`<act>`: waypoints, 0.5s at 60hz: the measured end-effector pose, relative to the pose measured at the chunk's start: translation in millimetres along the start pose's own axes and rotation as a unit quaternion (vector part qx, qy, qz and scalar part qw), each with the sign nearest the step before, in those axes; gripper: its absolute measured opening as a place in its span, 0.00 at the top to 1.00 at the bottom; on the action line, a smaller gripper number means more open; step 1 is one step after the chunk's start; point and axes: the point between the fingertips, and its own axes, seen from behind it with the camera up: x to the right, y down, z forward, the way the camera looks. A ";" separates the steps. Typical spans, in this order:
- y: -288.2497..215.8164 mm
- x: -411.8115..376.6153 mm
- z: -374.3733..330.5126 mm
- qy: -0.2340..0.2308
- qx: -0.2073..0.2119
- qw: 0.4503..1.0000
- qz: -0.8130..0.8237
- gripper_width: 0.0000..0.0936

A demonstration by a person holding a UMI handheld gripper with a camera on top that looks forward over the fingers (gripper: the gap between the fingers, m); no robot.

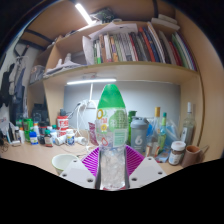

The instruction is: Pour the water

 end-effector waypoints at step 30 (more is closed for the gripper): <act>67.6 24.2 4.4 0.011 -0.032 0.999 0.014 0.65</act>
